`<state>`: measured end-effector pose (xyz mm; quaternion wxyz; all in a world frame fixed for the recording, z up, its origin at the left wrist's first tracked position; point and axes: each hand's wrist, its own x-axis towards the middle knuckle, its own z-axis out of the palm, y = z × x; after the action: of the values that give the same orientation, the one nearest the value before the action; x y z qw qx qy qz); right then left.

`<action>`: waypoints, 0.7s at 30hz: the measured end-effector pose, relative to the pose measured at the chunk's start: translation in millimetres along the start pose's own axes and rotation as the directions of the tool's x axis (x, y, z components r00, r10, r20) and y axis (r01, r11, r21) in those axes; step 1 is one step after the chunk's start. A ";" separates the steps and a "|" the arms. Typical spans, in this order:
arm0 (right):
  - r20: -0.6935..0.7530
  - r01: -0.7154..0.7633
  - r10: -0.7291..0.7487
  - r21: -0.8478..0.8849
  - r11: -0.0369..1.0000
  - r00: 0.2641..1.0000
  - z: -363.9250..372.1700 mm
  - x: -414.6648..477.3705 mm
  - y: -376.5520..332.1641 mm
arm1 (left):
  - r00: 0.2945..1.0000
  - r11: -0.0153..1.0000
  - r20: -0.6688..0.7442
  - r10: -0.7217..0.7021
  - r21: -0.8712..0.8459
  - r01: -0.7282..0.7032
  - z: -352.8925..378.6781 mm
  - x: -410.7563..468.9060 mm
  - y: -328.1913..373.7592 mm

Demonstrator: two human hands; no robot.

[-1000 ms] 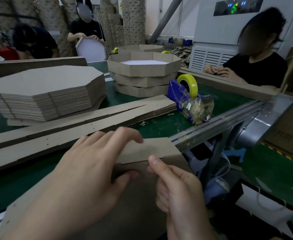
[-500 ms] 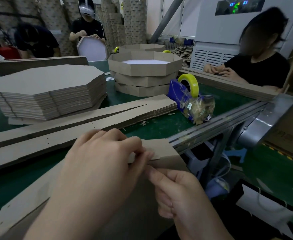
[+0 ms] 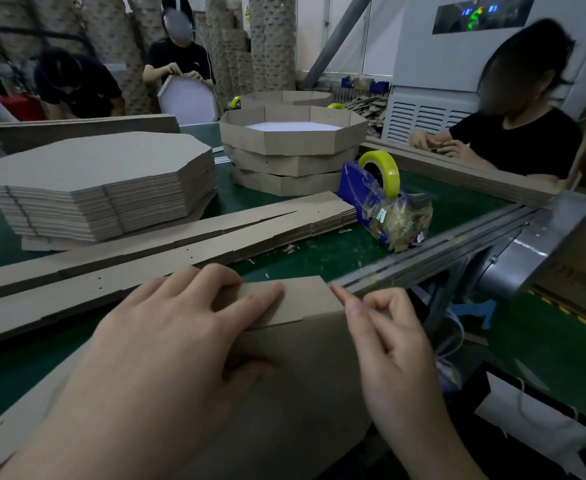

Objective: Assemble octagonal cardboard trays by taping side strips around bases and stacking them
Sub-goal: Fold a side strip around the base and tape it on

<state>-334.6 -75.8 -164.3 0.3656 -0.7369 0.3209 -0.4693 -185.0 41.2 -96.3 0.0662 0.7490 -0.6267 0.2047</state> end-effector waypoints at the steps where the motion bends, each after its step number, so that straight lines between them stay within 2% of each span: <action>1: 0.001 0.057 -0.057 -0.046 0.997 0.998 2.3 -1.8 -0.7 | 1.000 1.000 0.001 -0.002 -0.007 0.002 -2.6 1.1 0.7; 2: -0.010 0.106 -0.106 -0.055 0.993 0.994 3.0 -3.0 -0.4 | 1.000 1.000 -0.003 0.001 -0.019 -0.001 -4.4 2.6 2.2; 4: 0.003 0.145 -0.145 0.051 0.988 0.989 0.6 -2.1 -0.6 | 1.000 0.998 -0.011 0.020 -0.051 -0.020 -9.5 8.0 8.5; 6: 0.017 0.080 -0.084 0.174 0.981 0.996 -7.7 3.6 2.6 | 0.999 0.996 -0.023 0.038 -0.086 -0.040 -15.9 9.5 13.8; 9: 0.069 -0.045 0.039 0.094 0.995 0.997 -25.2 17.4 16.8 | 0.996 0.984 -0.093 0.014 -0.178 -0.030 -22.7 1.2 11.0; 11: 0.124 -0.085 0.068 0.140 0.986 0.990 -36.5 24.7 21.7 | 0.988 0.959 -0.155 -0.019 -0.284 -0.026 -24.5 -5.5 5.8; 14: 0.150 -0.048 0.016 0.214 0.976 0.989 -43.9 32.7 19.2 | 0.986 0.930 -0.160 -0.046 -0.367 -0.016 -19.3 -13.3 0.6; 18: 0.092 0.077 -0.085 0.088 0.993 0.992 -35.4 36.0 18.9 | 0.993 0.885 -0.096 -0.064 -0.465 0.012 -8.9 -20.8 -6.9; 21: 0.110 0.123 -0.132 0.087 0.989 0.985 -22.3 30.8 14.5 | 0.999 0.873 -0.050 -0.021 -0.487 -0.006 -8.7 -17.1 -8.3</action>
<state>-346.2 -113.9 -155.8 0.3818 -0.7667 0.2324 -0.4610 -181.1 61.6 -93.8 0.2702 0.7048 -0.6531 0.0600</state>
